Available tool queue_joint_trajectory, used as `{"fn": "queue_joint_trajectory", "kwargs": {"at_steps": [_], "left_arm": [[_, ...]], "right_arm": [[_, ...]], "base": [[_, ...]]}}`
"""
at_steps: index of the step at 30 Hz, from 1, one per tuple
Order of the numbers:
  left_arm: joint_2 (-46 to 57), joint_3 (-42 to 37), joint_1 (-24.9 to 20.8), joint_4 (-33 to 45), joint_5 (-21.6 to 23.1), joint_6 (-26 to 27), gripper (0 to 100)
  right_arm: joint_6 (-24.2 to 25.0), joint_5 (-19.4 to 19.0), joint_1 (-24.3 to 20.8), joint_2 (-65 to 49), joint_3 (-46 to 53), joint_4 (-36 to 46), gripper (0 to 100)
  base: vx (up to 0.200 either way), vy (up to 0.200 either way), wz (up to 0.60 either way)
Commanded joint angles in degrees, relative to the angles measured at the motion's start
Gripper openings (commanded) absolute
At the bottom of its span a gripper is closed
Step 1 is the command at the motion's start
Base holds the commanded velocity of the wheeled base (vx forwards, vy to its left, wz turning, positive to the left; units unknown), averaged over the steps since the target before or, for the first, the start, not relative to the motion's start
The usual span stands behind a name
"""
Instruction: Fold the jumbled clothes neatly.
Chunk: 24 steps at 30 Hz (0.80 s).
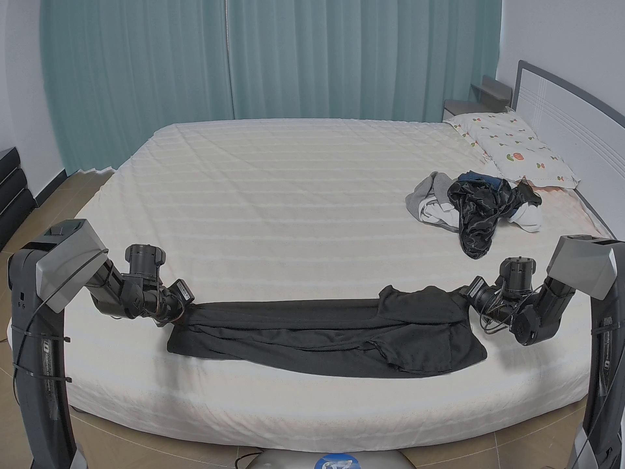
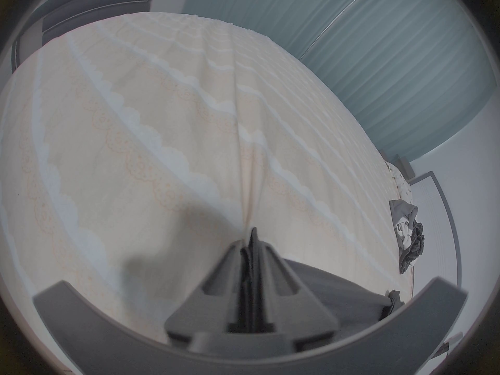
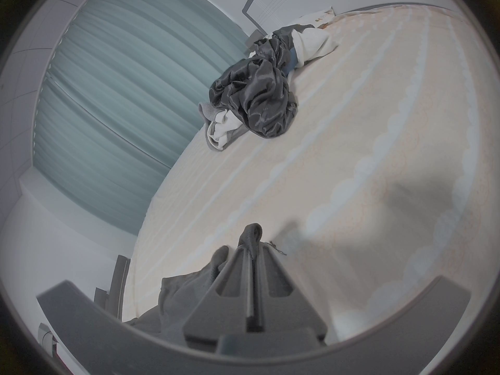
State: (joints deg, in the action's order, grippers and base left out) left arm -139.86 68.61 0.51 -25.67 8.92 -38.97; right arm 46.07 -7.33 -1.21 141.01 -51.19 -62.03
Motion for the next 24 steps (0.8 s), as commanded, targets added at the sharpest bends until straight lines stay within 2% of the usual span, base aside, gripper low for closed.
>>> {"fn": "queue_joint_trajectory", "kwargs": {"at_steps": [1,8,11,18,20,24], "left_arm": [[0.0,-0.1,0.2,-0.1,0.0,-0.1,100],[1.9,-1.1,1.9,-1.2,0.0,-0.1,100],[6.6,-3.7,4.1,-1.4,1.3,-0.1,100],[11.4,-10.0,3.0,-4.0,3.1,0.2,100],[12.3,-11.9,2.4,-4.1,3.0,0.3,100],[13.4,-17.5,1.8,-6.0,3.1,0.5,100]], "right_arm": [[0.1,0.0,-0.1,1.0,0.0,-0.1,100],[0.7,-0.1,0.3,-3.5,4.2,-0.4,100],[3.9,-0.7,0.9,-5.5,6.0,-0.8,100],[4.3,-0.8,0.4,-5.7,7.9,-1.2,100],[4.2,-0.8,0.1,-5.7,8.0,-1.2,100],[4.2,-0.8,0.0,-5.7,8.2,-1.2,100]], "base": [[0.0,0.0,0.0],[0.0,0.0,0.0],[0.0,0.0,0.0],[0.0,0.0,0.0],[-0.2,0.0,0.0],[0.0,0.0,0.0]]}}
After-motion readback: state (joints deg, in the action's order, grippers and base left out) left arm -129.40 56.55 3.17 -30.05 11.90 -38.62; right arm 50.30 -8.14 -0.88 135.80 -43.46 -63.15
